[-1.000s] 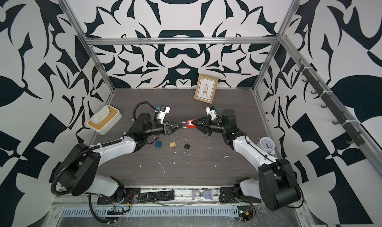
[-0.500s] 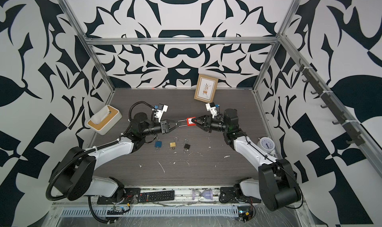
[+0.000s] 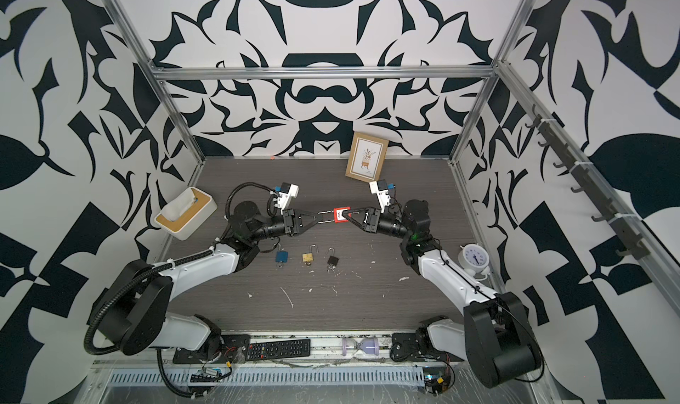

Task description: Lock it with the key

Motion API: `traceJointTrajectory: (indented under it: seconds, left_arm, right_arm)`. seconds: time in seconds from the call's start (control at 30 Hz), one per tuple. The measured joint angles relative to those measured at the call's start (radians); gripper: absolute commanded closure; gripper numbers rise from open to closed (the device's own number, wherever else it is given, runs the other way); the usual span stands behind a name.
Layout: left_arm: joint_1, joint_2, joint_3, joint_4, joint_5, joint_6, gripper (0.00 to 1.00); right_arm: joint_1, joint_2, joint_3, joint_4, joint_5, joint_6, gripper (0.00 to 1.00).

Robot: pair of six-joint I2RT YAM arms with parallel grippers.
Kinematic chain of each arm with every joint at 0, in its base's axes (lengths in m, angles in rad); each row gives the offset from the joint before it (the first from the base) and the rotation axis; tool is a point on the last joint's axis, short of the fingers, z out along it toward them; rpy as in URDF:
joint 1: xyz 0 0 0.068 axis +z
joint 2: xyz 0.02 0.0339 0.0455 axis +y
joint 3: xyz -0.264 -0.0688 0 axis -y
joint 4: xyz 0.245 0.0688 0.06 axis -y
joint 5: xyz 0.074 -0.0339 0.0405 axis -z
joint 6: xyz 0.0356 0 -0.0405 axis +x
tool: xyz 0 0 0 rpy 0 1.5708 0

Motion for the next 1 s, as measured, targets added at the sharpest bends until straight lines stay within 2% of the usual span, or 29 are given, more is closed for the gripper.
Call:
traceJointTrajectory:
  seconds: [0.6,1.0]
  left_arm:
    - [-0.021,0.013,-0.005,-0.01,-0.049,0.054,1.0]
    - [-0.027,0.058,0.012,0.006,-0.05,0.016,1.0]
  right_arm:
    - [0.002,0.042,-0.023,0.093,-0.004,0.093,1.0]
    - [0.039,0.032,-0.022,0.014,0.072,-0.023,1.0]
